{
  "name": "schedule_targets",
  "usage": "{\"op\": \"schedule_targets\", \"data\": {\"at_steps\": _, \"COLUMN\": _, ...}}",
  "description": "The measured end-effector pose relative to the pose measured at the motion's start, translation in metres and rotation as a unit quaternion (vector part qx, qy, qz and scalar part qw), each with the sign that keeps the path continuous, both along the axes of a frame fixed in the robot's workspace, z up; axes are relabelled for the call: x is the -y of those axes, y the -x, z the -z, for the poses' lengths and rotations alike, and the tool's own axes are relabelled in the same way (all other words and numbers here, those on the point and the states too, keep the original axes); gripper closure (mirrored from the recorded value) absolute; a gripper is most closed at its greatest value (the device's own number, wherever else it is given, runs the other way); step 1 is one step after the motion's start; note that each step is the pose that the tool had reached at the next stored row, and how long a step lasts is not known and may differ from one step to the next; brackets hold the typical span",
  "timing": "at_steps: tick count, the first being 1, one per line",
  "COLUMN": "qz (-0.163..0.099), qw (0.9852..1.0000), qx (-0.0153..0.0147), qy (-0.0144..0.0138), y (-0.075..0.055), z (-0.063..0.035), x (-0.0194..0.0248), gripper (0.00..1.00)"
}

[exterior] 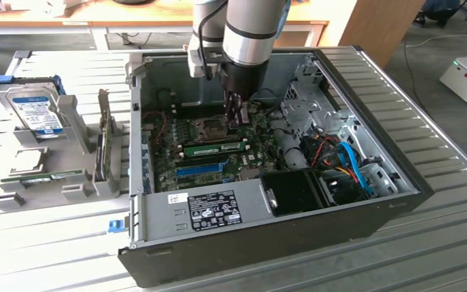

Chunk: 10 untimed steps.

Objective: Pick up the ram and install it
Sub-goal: 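Press down the ram until it locks into place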

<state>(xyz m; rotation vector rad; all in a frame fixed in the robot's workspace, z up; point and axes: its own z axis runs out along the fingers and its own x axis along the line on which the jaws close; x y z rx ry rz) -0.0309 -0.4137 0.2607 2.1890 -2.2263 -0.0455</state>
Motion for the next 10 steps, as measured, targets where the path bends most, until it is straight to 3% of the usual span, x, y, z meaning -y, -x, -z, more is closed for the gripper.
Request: {"op": "schedule_targets", "data": {"at_steps": 10, "qz": 0.000, "qw": 1.0000, "qx": -0.0006, "qy": 0.0000, "y": -0.018, "z": 0.0000, "x": 0.0000, "gripper": 0.89}}
